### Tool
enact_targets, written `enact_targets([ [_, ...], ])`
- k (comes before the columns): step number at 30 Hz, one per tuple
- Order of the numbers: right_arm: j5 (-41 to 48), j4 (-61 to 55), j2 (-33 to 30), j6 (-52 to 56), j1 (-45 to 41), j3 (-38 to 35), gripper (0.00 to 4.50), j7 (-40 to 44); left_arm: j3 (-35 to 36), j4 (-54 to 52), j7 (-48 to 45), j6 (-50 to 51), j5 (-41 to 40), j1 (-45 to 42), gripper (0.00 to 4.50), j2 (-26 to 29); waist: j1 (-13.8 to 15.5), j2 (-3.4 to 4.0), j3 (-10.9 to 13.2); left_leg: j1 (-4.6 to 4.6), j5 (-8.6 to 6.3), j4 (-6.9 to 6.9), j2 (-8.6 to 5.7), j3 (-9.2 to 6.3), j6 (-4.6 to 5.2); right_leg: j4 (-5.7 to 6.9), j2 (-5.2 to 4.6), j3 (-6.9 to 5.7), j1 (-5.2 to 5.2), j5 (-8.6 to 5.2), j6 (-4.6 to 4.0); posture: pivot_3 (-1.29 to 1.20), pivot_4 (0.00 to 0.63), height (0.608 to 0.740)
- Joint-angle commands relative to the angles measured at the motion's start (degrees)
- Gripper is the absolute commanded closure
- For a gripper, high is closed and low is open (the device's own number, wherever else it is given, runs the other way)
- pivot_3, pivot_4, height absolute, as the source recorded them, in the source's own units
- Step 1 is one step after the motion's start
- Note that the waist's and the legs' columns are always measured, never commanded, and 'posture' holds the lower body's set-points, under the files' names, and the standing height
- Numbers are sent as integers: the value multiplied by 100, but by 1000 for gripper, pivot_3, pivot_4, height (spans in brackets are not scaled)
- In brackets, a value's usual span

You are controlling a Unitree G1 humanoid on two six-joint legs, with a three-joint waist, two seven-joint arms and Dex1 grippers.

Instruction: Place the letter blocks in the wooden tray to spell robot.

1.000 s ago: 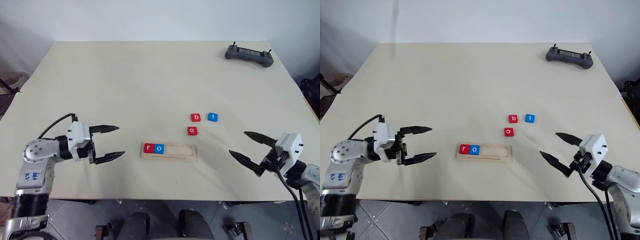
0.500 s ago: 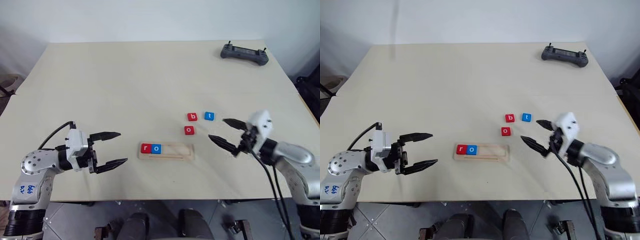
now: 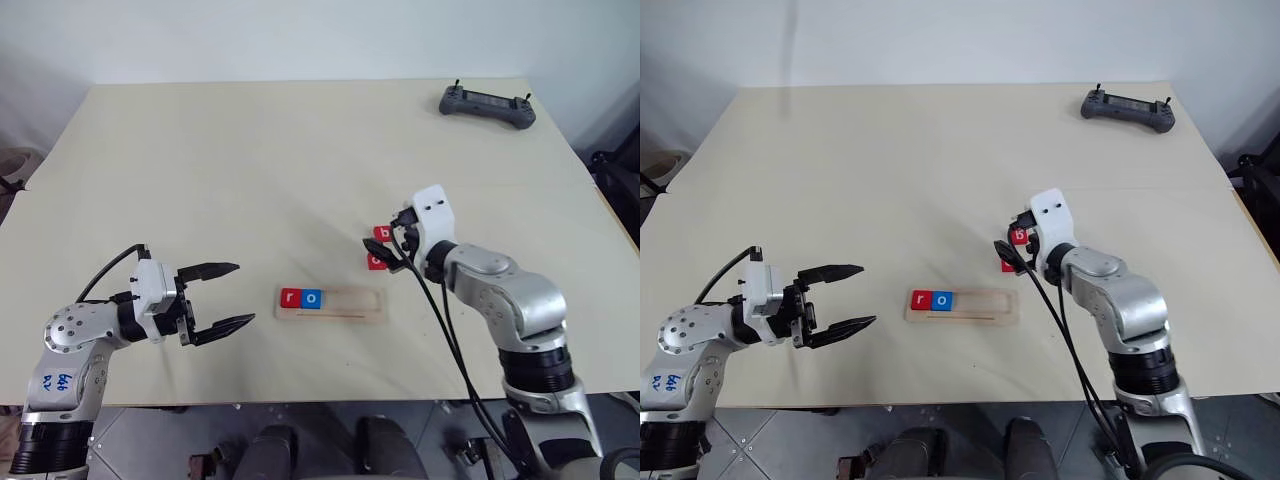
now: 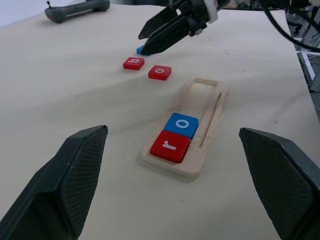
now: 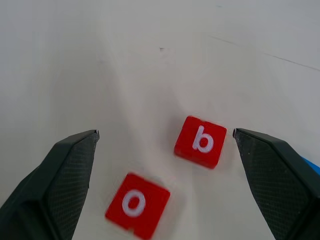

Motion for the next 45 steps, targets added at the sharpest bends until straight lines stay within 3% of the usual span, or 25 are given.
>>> enact_targets([
  [1,-192,-34,83,37,-102,-93,0,-218,67,-173,70,-40,-43,51,30,20,1,0,0,0,0,1,-3,-1,1,2,-2,1,0,0,0,0,150,740],
  [13,184,-968,-1189,414,524,-944,0,643,-47,-27,30,-74,-38,-67,30,-4,-18,0,0,0,-2,-4,0,-3,4,2,1,2,0,0,0,0,150,740],
  [19,328,-1175,-1446,506,856,-1044,0,897,-197,257,-74,-200,2,-379,30,-78,-40,0,0,1,-2,-3,4,4,4,-2,5,3,1,0,0,0,150,740],
  [45,447,-1471,-1191,250,1220,-966,0,977,-332,549,-118,-124,48,-627,30,-92,-30,0,0,0,-2,-5,3,4,4,-10,3,4,2,0,0,0,150,740],
])
